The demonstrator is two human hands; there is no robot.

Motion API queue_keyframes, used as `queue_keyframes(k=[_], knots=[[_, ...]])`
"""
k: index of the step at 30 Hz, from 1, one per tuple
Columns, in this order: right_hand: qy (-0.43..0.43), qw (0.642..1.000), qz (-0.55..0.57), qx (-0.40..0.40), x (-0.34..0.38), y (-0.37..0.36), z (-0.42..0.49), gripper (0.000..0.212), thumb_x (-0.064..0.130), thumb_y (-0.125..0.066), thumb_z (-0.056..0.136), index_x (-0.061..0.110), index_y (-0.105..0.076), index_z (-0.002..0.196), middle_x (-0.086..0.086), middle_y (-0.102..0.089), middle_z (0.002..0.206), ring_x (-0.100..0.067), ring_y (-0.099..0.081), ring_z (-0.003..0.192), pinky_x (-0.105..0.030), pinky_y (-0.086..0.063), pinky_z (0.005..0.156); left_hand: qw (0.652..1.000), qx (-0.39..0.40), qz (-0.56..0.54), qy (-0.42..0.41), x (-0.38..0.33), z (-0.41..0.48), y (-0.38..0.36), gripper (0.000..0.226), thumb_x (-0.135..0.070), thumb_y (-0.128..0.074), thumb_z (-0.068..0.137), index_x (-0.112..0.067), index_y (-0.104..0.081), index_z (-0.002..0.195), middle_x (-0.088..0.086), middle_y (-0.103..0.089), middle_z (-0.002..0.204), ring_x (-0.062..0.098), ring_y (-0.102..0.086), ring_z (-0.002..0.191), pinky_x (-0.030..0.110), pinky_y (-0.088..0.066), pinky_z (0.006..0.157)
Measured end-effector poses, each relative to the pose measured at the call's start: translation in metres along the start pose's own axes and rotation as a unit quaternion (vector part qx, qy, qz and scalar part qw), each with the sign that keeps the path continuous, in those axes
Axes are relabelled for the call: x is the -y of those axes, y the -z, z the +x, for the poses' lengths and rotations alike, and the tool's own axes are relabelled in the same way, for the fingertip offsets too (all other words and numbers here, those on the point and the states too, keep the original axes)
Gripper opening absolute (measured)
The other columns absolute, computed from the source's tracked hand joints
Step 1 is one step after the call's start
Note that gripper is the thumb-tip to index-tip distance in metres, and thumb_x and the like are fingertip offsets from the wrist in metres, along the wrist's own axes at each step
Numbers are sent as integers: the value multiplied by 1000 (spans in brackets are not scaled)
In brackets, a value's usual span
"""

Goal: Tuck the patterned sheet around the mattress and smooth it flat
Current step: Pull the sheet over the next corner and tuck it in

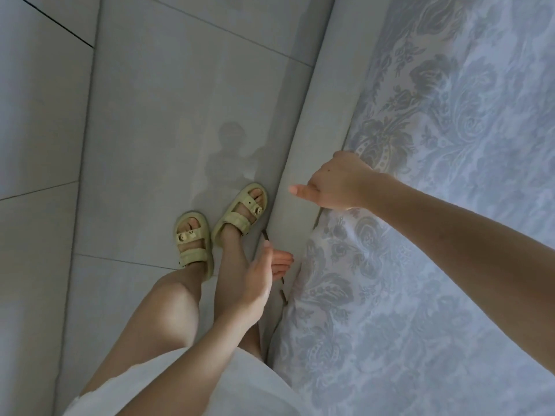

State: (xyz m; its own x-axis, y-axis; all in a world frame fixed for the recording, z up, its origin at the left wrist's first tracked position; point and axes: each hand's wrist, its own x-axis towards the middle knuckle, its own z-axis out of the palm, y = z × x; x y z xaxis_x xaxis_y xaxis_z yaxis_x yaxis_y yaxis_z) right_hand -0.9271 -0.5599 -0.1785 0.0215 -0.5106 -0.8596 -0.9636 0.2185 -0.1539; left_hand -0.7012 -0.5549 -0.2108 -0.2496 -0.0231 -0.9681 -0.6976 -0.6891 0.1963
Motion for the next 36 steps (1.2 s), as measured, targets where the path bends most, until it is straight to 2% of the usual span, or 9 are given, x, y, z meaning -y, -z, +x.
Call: queue_keyframes(k=[4, 8, 11, 15, 20, 25, 29, 31, 36], knots=[[49, 991, 36, -116, 20, -8, -27, 81, 59, 15, 79, 18, -55, 77, 3, -50, 53, -18, -47, 54, -31, -35, 80, 991, 111, 12, 68, 26, -21, -5, 56, -40, -13, 103, -11, -57, 122, -5, -65, 103, 1, -60, 88, 7, -47, 66], [68, 988, -58, -122, 43, -40, -52, 87, 56, 13, 82, 23, -65, 101, 4, -69, 81, -18, -60, 85, -39, -34, 99, 985, 140, 35, 97, 34, -20, -11, 57, -45, -15, 102, -15, -59, 123, -3, -63, 109, 6, -61, 96, 11, -46, 68], [51, 986, -98, -123, 40, -54, -45, 88, 57, 15, 82, 22, -64, 98, 5, -69, 82, -18, -61, 90, -42, -30, 103, 983, 144, 24, 113, 49, -15, -17, 53, -53, -18, 99, -26, -63, 108, -4, -68, 104, 9, -63, 95, 21, -48, 77], [38, 982, -146, -113, 53, -67, -32, 76, 58, 5, 90, 15, -57, 78, 1, -54, 53, -21, -51, 57, -37, -40, 86, 997, 31, -1, 67, 83, -16, -32, 59, -57, -23, 94, -19, -67, 106, 6, -70, 106, 20, -65, 99, 37, -50, 93], [6, 988, -147, -39, 72, -64, -19, 75, 58, -2, 94, 13, -62, 85, 0, -53, 67, -19, -48, 60, -29, -31, 54, 999, -25, 30, 20, 97, -16, -37, 58, -49, -24, 98, -11, -67, 96, 11, -69, 102, 25, -63, 97, 42, -48, 94], [-29, 994, -103, 38, 80, -54, -11, 79, 59, -1, 94, 13, -64, 85, -1, -58, 88, -23, -57, 90, -33, -45, 77, 991, 89, 66, 72, 70, -8, -13, 70, -56, -15, 97, -10, -64, 114, 8, -67, 110, 25, -62, 104, 34, -47, 95], [-17, 995, -16, -101, 93, -50, -40, 64, 53, -10, 98, 15, -62, 102, -3, -60, 77, -25, -60, 83, -30, -34, 70, 1000, 12, 26, 11, 60, -6, 19, 63, -37, -14, 103, 2, -64, 107, 3, -65, 81, 21, -61, 83, 23, -45, 76], [25, 987, -20, -157, 103, -58, -60, 71, 54, -2, 92, 19, -63, 100, 1, -65, 72, -22, -62, 76, -34, -39, 82, 1000, -11, 20, 8, 75, -20, 35, 57, -32, -18, 104, 3, -63, 104, 5, -63, 81, 22, -59, 85, 24, -46, 77], [108, 988, -77, -83, 135, -109, -81, 73, 52, 0, 90, 22, -65, 103, 4, -70, 80, -19, -63, 90, -45, -21, 112, 995, 80, -10, 65, 125, -65, 35, 49, -34, -16, 104, -11, -58, 116, -4, -65, 99, 7, -60, 92, 20, -47, 82]])
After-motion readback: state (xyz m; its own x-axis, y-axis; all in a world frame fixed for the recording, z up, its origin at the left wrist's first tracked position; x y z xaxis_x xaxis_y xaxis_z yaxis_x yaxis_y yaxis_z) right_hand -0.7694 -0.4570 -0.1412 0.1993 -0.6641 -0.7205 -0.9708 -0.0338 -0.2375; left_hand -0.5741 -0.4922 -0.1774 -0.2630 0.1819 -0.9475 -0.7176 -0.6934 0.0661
